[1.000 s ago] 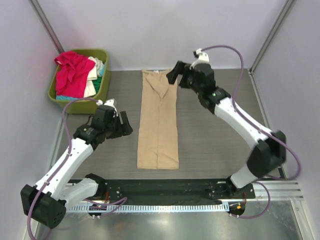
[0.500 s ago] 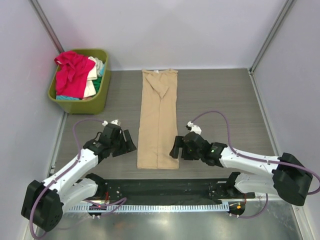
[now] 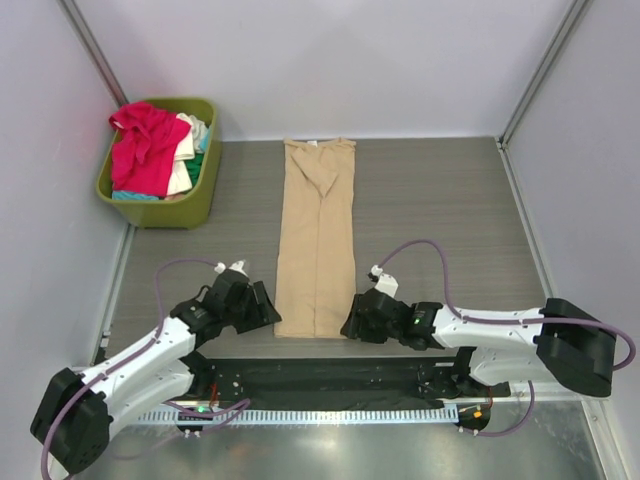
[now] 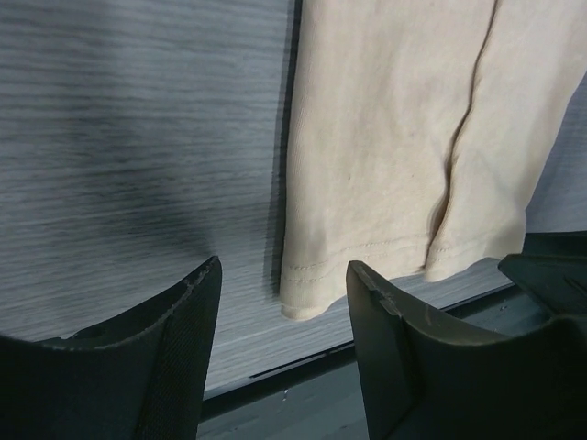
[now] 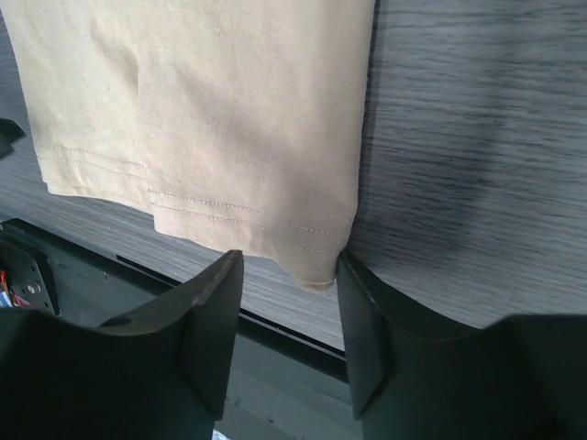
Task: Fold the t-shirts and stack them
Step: Fold the tshirt
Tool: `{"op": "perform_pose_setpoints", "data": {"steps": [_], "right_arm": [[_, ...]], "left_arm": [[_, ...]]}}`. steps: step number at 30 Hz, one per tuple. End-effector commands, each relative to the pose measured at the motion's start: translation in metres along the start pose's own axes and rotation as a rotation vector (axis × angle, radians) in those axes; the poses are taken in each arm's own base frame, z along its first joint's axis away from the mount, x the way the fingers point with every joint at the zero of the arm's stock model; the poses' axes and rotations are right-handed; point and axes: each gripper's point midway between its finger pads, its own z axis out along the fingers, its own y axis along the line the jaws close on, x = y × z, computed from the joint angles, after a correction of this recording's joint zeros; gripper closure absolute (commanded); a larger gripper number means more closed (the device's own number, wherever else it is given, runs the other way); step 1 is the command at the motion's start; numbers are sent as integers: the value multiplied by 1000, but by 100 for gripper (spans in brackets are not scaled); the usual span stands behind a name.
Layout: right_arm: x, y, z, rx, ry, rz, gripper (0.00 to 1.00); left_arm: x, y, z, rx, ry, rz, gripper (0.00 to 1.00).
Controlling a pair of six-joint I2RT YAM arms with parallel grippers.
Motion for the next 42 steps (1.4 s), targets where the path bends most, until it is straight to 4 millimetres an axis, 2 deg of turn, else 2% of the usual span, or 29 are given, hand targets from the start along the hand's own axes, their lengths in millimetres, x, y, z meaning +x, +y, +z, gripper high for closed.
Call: {"op": "perform_pose_setpoints", "data": {"steps": [1, 7, 8, 12, 14, 15, 16, 17, 20, 23, 24, 25, 26, 27, 28, 29, 30, 32, 33, 34, 35, 36, 37, 38, 39, 40, 41, 42], "right_arm": [[4, -13, 7, 48, -10, 28, 51], [3, -19, 8, 65, -23, 26, 64], [4, -20, 8, 67, -20, 24, 69], [6, -24, 8, 72, -18, 21, 79], [6, -25, 7, 75, -17, 16, 81], [5, -25, 6, 72, -21, 13, 89], [4, -23, 5, 68, -23, 13, 93], [4, -23, 5, 67, -23, 12, 97], [1, -17, -1, 47, -31, 7, 99], [-7, -10, -8, 38, -50, -5, 99], [-13, -4, -13, 36, -64, -9, 99], [-17, 1, -17, 27, -73, -10, 99], [-23, 8, -22, 11, -91, -15, 99], [-34, 15, -28, 15, -125, -17, 99], [-41, 20, -33, 14, -144, -22, 99], [-47, 20, -38, 31, -160, -49, 99], [-63, 34, -45, 22, -209, -51, 99], [-92, 42, -54, 49, -263, -73, 99], [-102, 43, -55, 57, -278, -80, 99], [-114, 47, -57, 55, -297, -80, 99], [-141, 47, -59, 79, -339, -77, 99], [-153, 49, -60, 85, -355, -81, 99], [-167, 50, -61, 96, -377, -87, 99], [-191, 52, -61, 116, -408, -101, 99], [-204, 53, -61, 127, -427, -111, 99], [-213, 55, -59, 129, -431, -120, 99], [-237, 64, -65, 117, -471, -108, 99], [-243, 62, -54, 146, -457, -139, 99]], "left_arm": [[3, -16, 1, 83, -6, -18, 42], [13, -16, 3, 90, 13, -6, 44], [14, -15, 4, 89, 15, -6, 50], [15, -20, 7, 121, 17, -11, 62], [14, -24, 9, 133, 15, -10, 72], [16, -26, 10, 138, 21, -5, 74], [14, -29, 9, 146, 16, 0, 85], [14, -31, 9, 151, 18, 1, 90], [11, -42, 5, 172, 16, 21, 100], [8, -49, -7, 153, 24, 28, 100], [4, -50, -11, 139, 17, 33, 100], [-11, -62, -22, 148, -31, 44, 100], [-12, -57, -28, 112, -29, 53, 100], [-19, -61, -34, 109, -50, 61, 100], [-32, -73, -45, 124, -83, 80, 100], [-39, -69, -48, 84, -106, 86, 100], [-51, -81, -56, 87, -128, 97, 100], [-62, -83, -60, 53, -151, 126, 100], [-73, -93, -65, 62, -178, 132, 100], [-78, -95, -60, 41, -180, 143, 100], [-86, -97, -58, 21, -201, 148, 100], [-98, -106, -62, 27, -229, 149, 100], [-105, -106, -53, -4, -231, 168, 100], [-116, -107, -52, -24, -252, 168, 100], [-130, -118, -56, -12, -277, 169, 100], [-142, -115, -44, -45, -278, 159, 100], [-152, -118, -42, -47, -289, 174, 100], [-169, -131, -45, -27, -315, 170, 100]]}}
